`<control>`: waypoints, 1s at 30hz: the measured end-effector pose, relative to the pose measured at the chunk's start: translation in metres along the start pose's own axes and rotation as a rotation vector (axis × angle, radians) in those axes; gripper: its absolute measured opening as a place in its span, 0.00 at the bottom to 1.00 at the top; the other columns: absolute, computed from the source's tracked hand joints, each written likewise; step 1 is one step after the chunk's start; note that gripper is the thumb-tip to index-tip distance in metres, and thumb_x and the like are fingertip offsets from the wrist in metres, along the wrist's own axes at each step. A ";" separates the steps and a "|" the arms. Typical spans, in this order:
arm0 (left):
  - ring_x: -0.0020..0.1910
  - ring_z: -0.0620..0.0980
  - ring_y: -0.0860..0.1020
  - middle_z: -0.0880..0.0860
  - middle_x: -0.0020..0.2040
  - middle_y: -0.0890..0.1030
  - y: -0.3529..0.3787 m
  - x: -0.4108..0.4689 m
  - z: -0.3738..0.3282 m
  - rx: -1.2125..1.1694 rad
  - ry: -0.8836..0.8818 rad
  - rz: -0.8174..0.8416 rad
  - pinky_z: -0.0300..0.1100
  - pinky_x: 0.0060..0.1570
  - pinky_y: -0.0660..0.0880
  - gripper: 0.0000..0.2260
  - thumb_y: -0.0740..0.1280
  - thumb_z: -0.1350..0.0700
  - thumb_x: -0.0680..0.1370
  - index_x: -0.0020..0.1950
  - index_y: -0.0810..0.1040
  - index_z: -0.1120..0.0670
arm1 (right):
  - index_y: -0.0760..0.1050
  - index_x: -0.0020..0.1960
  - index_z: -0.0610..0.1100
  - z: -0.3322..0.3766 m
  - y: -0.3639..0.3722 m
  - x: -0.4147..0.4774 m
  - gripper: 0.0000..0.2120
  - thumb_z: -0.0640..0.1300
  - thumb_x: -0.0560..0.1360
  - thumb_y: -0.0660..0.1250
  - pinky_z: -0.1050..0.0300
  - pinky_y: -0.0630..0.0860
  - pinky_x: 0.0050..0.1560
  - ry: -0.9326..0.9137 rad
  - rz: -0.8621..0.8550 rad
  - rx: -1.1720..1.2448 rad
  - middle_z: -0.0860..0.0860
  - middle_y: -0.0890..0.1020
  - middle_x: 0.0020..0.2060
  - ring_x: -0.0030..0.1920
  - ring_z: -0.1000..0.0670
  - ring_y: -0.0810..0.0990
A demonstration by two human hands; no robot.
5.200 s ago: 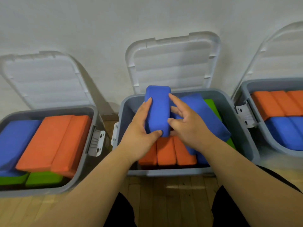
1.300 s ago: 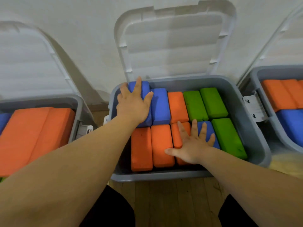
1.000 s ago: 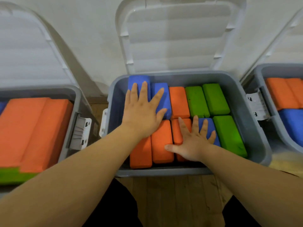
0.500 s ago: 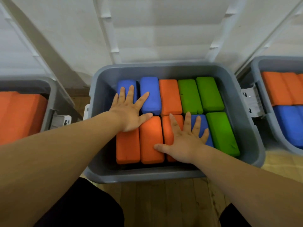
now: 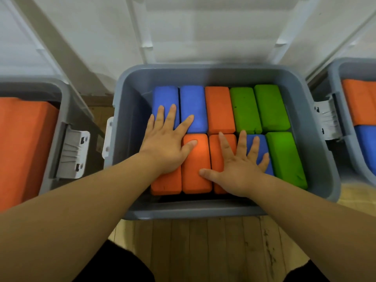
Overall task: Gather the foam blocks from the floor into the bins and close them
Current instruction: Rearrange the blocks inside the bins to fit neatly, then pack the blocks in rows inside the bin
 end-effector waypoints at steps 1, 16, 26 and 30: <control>0.80 0.60 0.31 0.55 0.83 0.34 -0.001 0.000 0.000 0.008 -0.004 0.013 0.59 0.79 0.34 0.33 0.46 0.29 0.80 0.82 0.37 0.36 | 0.23 0.74 0.68 0.001 -0.001 0.000 0.55 0.84 0.64 0.56 0.28 0.31 0.74 0.003 0.003 0.001 0.48 0.22 0.76 0.75 0.37 0.21; 0.83 0.59 0.45 0.55 0.84 0.48 -0.141 -0.242 0.081 -0.200 -0.438 0.161 0.58 0.80 0.45 0.35 0.58 0.36 0.81 0.83 0.46 0.40 | 0.41 0.83 0.59 0.146 -0.079 -0.113 0.50 0.69 0.72 0.69 0.38 0.54 0.79 -0.243 0.014 0.123 0.45 0.44 0.83 0.82 0.39 0.47; 0.83 0.58 0.43 0.54 0.84 0.44 -0.225 -0.344 0.241 -0.163 -0.651 0.302 0.58 0.81 0.47 0.36 0.56 0.33 0.82 0.83 0.42 0.40 | 0.47 0.82 0.58 0.320 -0.072 -0.184 0.47 0.63 0.73 0.72 0.44 0.64 0.76 -0.359 0.226 0.325 0.52 0.54 0.80 0.79 0.44 0.58; 0.83 0.59 0.44 0.53 0.84 0.44 -0.225 -0.343 0.293 -0.158 -0.693 0.349 0.58 0.80 0.48 0.37 0.57 0.32 0.81 0.83 0.41 0.39 | 0.46 0.82 0.58 0.360 -0.062 -0.163 0.49 0.65 0.72 0.72 0.44 0.66 0.74 -0.316 0.284 0.279 0.51 0.55 0.79 0.78 0.44 0.60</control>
Point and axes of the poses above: each hand's wrist, its own x-axis towards the middle knuckle, its own y-axis out of the palm, z = x × y, the point moved 4 cm from there along x, towards the middle knuckle
